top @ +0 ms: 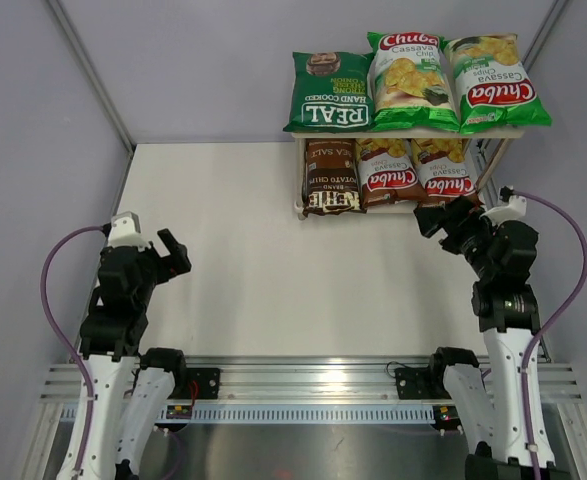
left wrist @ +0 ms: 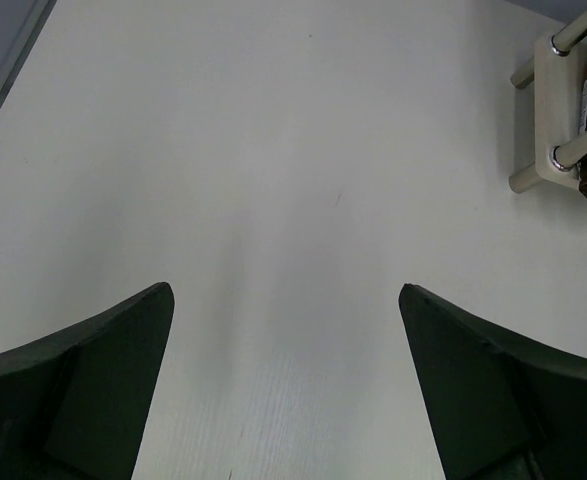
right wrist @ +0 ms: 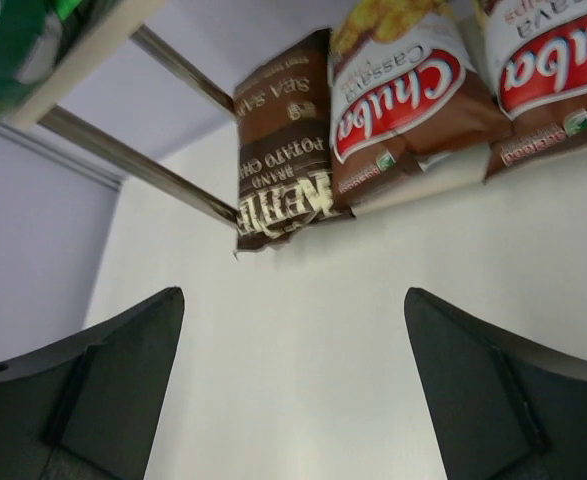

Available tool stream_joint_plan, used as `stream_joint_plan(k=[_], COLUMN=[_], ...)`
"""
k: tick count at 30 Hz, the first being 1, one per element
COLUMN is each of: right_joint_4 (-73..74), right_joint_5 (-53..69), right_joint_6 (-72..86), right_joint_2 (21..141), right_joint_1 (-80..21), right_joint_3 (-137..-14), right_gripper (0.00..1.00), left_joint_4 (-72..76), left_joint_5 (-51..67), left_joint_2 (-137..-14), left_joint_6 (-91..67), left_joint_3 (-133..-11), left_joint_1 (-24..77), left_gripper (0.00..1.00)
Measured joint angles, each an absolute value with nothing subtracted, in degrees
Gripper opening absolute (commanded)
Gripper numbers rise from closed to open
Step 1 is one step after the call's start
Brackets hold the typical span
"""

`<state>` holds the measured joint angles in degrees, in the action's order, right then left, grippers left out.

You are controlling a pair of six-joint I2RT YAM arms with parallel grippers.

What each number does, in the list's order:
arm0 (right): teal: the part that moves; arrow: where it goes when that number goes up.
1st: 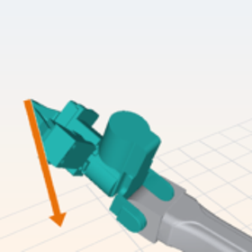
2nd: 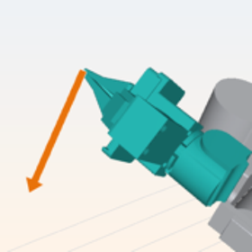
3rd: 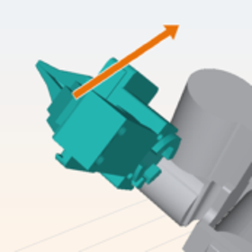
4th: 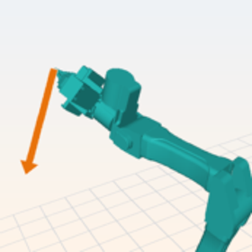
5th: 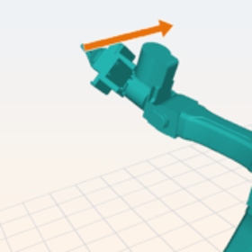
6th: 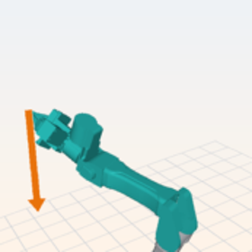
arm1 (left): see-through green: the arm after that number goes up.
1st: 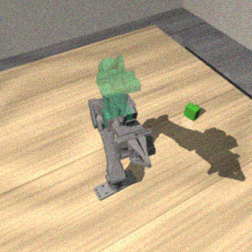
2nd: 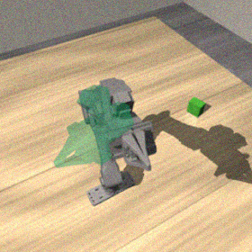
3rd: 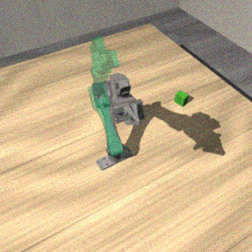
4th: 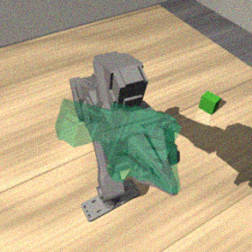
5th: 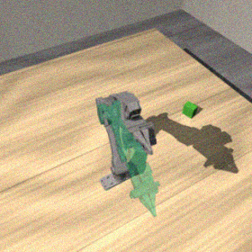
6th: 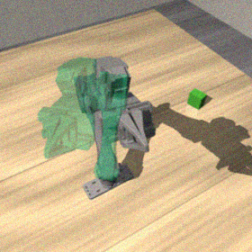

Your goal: Place and organize the chips bags onto the shelf

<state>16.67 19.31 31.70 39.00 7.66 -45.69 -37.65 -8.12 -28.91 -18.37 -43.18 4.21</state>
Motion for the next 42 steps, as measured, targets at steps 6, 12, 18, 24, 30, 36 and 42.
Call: stream_joint_plan(k=[6, 12, 18, 24, 30, 36, 42], right_joint_4=[31.57, 42.5, 50.37, 55.07, 57.06, 58.41, 58.59], right_joint_5=[10.46, 6.96, 4.91, 0.78, -5.74, -6.44, -6.52], right_joint_6=[24.97, 19.49, 13.32, 8.67, 4.56, 4.19, 4.78], right_joint_2=[34.0, 29.93, 29.85, 29.82, 26.72, 24.1, 24.03], right_joint_1=[1.72, 1.1, 0.71, -4.84, -10.39, -10.55, -10.57], right_joint_3=[-51.88, -58.74, -67.94, -69.36, -68.03, -67.48, -67.46], right_gripper=[0.99, 0.99, 0.99, 1.0, 0.99, 1.0, 0.99], left_joint_4=[-39.31, -43.88, -47.27, -52.1, -53.54, -53.52, -53.45], left_joint_5=[-8.91, -6.94, -1.72, -1.28, -2.72, -3.03, -3.29], left_joint_2=[-28.32, -24.32, -21.87, -18.41, -14.2, -12.12, -10.66], left_joint_6=[-17.39, -13.21, -9.23, -6.57, -4.95, -4.73, -4.73], left_joint_3=[-44.62, -53.21, -60.58, -60.77, -59.7, -57.19, -56.53], left_joint_1=[4.19, 4.19, 4.21, 5.98, 8.75, 8.86, 8.86], left_gripper=[0.99, 0.99, 0.99, 0.99, 0.99, 0.99, 0.99])
